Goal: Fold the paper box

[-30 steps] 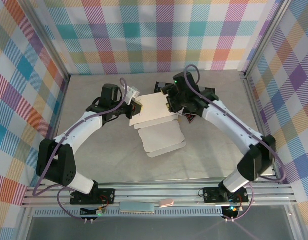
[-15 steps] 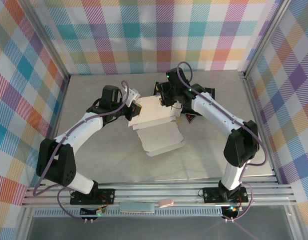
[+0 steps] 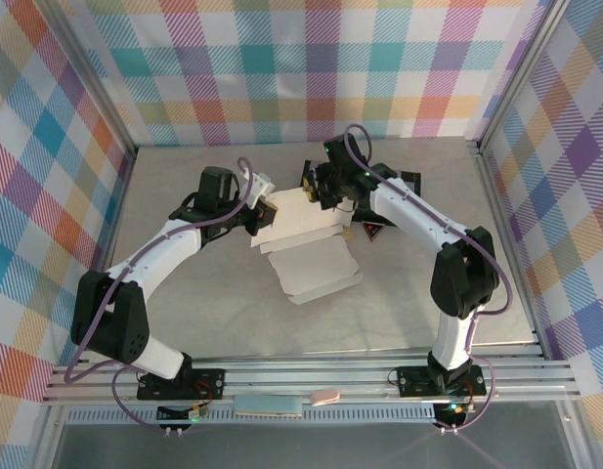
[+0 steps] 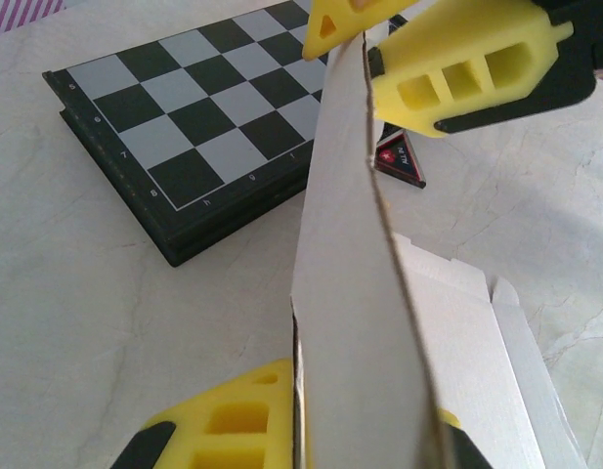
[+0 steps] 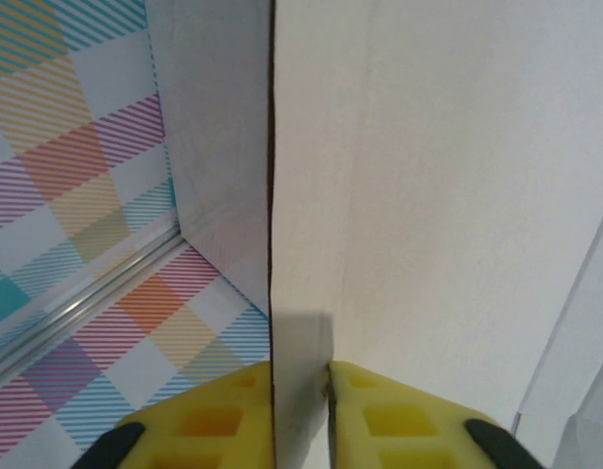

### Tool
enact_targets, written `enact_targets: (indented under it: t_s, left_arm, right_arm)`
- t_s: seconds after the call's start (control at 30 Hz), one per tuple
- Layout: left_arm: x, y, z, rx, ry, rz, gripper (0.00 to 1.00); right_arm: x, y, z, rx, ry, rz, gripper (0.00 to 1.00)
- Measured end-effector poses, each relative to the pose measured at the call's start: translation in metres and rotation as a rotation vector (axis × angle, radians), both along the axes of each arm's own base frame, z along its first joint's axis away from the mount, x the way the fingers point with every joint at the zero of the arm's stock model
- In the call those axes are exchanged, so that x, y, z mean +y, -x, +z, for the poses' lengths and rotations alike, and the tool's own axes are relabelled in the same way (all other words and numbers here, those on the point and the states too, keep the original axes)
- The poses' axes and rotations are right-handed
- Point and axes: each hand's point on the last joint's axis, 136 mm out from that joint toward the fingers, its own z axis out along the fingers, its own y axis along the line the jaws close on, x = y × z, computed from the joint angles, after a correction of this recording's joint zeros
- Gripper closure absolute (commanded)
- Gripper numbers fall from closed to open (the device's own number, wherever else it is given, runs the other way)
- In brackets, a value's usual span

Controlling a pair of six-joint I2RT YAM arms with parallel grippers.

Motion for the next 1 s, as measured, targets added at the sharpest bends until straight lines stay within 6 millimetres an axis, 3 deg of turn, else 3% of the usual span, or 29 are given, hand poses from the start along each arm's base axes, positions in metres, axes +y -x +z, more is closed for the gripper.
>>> enact_targets:
  t_s: [0.2, 0.3, 0.37, 0.47, 0.67, 0.8, 0.9, 1.0]
  left_arm:
    - [0.002, 0.0, -0.001, 0.027, 0.016, 0.025, 1.0]
    - [0.004, 0.0, -0.006, 0.051, 0.026, 0.042, 0.99]
    - [0.006, 0.0, -0.008, 0.062, 0.03, 0.051, 0.77]
    - [0.006, 0.0, 0.004, 0.056, 0.063, 0.071, 0.62]
    - [0.024, 0.006, 0.084, 0.03, 0.278, 0.285, 0.56]
    - [0.037, 0.006, 0.14, 0.124, 0.482, 0.467, 0.66]
    - [0.031, 0.0, 0.163, 0.24, 0.557, 0.543, 0.68]
    - [0.011, -0.006, 0.169, 0.359, 0.576, 0.575, 0.7]
  right_arm:
    - [0.005, 0.001, -0.008, 0.002, -0.029, 0.016, 1.0]
    - [0.005, 0.001, -0.013, -0.002, -0.042, 0.007, 1.0]
    - [0.003, 0.001, -0.016, -0.009, -0.044, -0.004, 1.0]
    - [-0.003, 0.002, -0.018, -0.011, -0.033, -0.031, 1.0]
    - [-0.016, -0.002, 0.0, -0.051, -0.026, -0.111, 1.0]
    - [-0.024, -0.005, 0.017, -0.073, -0.023, -0.162, 1.0]
    - [-0.028, -0.008, 0.027, -0.08, -0.021, -0.192, 1.0]
    - [-0.031, -0.01, 0.034, -0.083, -0.018, -0.214, 1.0]
